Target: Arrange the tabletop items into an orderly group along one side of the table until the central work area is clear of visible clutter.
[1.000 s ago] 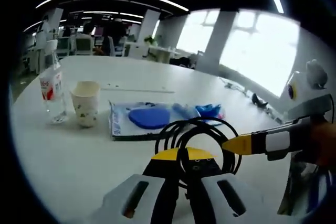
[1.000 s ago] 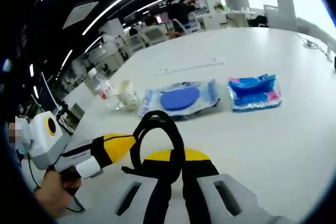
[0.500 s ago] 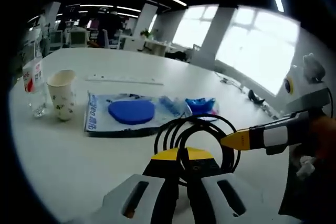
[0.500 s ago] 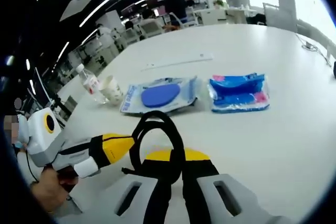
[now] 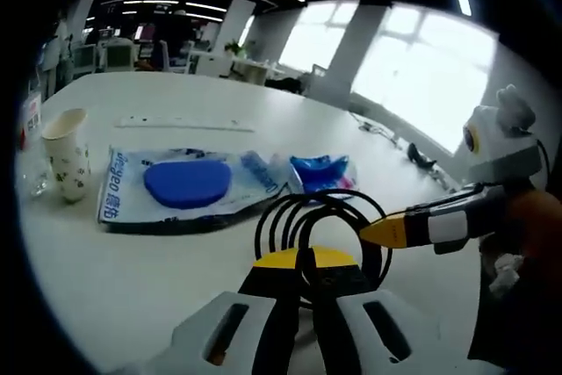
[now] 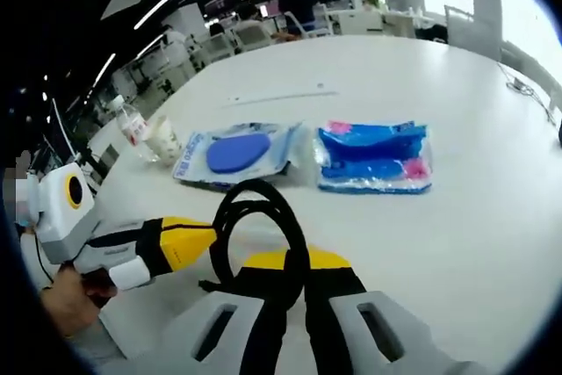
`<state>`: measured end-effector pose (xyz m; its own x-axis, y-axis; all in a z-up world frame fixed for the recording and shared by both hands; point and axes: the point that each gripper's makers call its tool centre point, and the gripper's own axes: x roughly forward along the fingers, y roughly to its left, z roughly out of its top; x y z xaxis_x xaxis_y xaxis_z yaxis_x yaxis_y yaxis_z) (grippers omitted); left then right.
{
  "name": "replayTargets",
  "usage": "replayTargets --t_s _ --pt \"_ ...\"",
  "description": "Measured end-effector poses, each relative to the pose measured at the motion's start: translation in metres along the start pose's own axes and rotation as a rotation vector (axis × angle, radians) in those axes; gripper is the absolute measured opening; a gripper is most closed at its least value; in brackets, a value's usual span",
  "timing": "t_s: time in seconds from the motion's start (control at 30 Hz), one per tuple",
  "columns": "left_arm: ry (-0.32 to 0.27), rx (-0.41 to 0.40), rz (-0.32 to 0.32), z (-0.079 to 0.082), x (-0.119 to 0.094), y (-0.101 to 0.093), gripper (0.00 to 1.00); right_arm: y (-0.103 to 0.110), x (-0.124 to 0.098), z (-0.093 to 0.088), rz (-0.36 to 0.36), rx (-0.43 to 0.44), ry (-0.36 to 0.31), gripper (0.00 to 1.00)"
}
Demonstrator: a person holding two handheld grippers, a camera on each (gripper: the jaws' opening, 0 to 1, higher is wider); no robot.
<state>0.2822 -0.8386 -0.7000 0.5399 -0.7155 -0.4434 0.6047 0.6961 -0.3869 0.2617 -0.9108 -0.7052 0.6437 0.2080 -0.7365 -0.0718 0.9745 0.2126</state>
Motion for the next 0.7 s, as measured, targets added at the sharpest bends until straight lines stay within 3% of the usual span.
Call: replayTargets --t_s 0.37,0.7 --pt "0.015 -0.016 -0.005 -0.004 0.015 -0.001 0.01 -0.014 0.011 -0.001 0.002 -0.054 -0.014 0.02" --pt "0.029 -0.016 0.000 -0.007 0.023 0.003 0.01 -0.018 0.019 -0.007 0.004 -0.051 -0.004 0.02"
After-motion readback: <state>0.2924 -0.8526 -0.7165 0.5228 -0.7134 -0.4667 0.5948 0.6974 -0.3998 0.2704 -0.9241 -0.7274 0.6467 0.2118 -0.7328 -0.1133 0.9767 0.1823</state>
